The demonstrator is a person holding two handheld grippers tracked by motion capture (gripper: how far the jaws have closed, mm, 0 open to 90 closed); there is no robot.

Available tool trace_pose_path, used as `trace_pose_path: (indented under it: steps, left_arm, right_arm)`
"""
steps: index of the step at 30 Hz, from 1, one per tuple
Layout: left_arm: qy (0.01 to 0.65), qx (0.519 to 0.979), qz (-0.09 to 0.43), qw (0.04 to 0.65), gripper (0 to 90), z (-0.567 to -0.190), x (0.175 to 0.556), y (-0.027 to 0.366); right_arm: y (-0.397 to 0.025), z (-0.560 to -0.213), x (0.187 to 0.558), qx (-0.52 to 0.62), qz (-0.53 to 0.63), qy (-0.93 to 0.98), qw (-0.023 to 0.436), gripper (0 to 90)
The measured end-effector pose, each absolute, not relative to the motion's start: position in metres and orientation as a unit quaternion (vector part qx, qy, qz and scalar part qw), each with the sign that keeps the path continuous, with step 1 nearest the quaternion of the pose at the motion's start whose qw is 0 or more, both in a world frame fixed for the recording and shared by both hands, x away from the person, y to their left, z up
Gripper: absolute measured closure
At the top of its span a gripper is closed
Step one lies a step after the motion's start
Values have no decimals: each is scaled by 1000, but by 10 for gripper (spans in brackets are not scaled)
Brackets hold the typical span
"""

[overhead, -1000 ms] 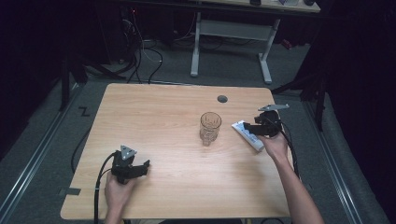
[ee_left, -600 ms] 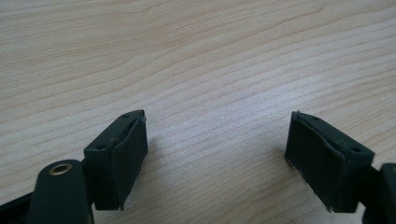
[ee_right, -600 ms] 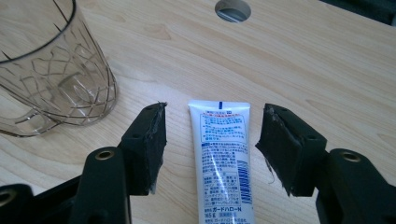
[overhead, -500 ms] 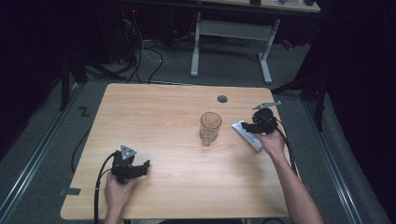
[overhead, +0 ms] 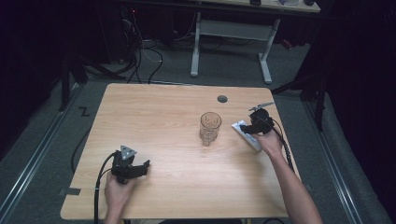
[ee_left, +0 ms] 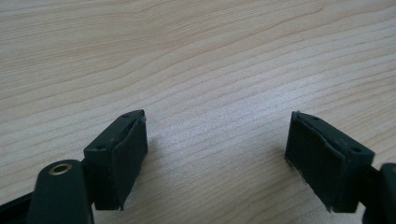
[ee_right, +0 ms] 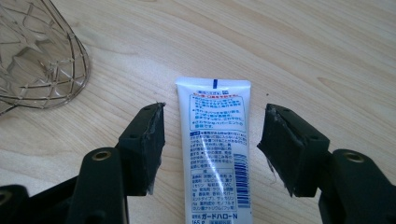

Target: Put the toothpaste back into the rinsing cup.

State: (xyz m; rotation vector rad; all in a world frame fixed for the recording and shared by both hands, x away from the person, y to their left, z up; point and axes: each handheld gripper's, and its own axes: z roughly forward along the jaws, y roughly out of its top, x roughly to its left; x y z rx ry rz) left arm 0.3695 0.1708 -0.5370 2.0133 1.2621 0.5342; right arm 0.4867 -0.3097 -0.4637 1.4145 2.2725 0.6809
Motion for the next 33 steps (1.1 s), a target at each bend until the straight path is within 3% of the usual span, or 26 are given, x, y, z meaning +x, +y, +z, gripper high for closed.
trace_pose_path:
  steps: [33]
  left_arm:
    - [486, 775, 206, 346, 210, -537, 370, 171]
  right_arm:
    - [-304, -494, 511, 514, 167, 828, 149, 403]
